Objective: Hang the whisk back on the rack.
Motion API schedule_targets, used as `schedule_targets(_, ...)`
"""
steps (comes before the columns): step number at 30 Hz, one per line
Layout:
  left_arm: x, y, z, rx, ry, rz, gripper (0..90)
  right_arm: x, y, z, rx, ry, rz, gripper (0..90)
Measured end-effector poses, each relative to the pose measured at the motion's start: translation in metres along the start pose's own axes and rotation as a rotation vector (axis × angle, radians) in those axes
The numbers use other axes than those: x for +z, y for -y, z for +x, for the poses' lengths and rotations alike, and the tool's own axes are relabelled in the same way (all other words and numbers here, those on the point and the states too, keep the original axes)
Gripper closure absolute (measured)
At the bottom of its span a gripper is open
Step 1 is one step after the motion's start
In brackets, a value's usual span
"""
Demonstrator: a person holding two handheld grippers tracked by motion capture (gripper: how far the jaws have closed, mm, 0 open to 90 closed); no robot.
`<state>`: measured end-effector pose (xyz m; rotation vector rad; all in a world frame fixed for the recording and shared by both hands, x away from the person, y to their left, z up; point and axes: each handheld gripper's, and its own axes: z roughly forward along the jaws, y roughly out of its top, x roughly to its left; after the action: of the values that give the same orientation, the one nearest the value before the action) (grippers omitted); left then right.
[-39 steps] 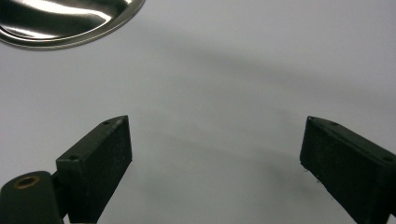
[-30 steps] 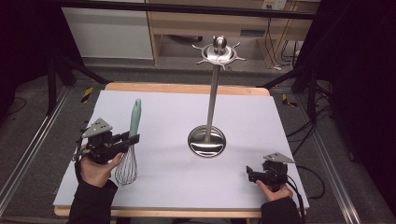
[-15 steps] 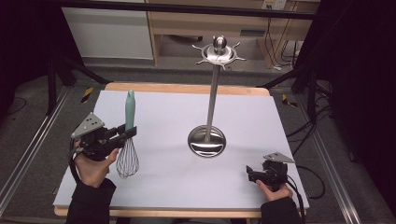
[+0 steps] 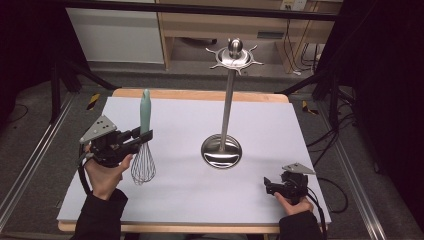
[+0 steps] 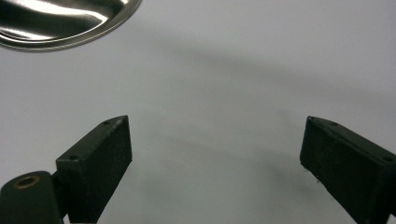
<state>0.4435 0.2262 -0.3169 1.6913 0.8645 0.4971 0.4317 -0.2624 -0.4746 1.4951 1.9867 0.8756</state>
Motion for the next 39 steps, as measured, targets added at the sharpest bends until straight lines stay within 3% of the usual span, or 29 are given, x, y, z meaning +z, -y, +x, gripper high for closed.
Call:
schedule_targets(12,0.015,-0.027,-0.019,0.042,0.043,-0.018,68.7,-0.001,0.0,0.0,-0.002,-0.006,-0.004,9.5)
schedule_targets(24,0.023,-0.05,-0.035,0.084,0.056,-0.022,68.7,-0.001,0.0,0.001,0.005,-0.003,-0.005,9.5)
schedule_targets(39,0.042,-0.067,-0.051,0.121,0.087,-0.012,68.7,-0.001,-0.001,0.0,0.005,-0.007,-0.01,9.5)
